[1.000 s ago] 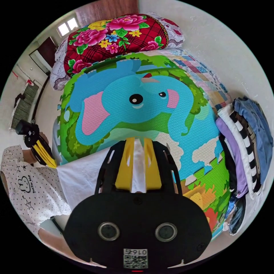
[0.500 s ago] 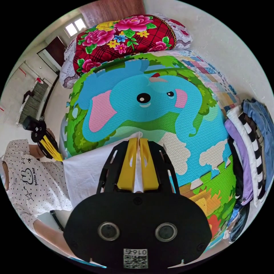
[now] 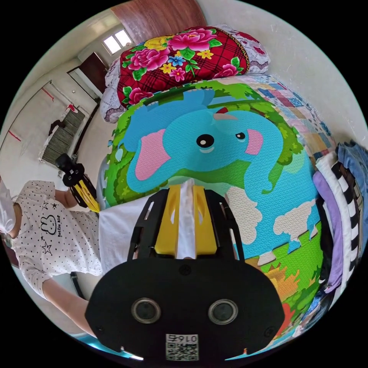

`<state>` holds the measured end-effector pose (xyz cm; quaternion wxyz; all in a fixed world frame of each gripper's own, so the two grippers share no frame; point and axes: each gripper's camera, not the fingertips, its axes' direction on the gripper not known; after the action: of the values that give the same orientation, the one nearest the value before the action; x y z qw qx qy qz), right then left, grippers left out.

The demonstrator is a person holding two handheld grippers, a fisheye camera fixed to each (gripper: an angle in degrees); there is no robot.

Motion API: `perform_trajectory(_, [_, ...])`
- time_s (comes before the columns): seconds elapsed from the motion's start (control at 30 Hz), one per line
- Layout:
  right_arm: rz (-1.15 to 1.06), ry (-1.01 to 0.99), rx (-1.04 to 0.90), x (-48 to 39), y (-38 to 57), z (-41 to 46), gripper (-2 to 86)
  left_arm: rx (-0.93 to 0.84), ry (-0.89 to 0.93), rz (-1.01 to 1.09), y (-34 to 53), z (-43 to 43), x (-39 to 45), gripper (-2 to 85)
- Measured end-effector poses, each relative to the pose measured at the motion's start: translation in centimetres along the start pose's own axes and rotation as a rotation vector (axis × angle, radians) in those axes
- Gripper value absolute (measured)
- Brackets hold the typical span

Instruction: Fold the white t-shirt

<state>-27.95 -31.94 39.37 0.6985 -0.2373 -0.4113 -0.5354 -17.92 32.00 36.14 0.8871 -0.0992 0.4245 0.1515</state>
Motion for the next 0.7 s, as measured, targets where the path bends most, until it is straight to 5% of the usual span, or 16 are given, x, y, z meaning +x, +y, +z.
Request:
perform_trajectory(0.4, [-0.040,0.106,0.102,-1.3,0.3,-2.3,0.1,0.044,-0.021,0.038,1.6,-0.1,1.5,-1.0])
perform_trajectory(0.7, [-0.018,0.143,-0.032,-0.9,-0.4,2.1,0.0,0.122,-0.069,-0.048,3.4,-1.6,2.2,-0.9])
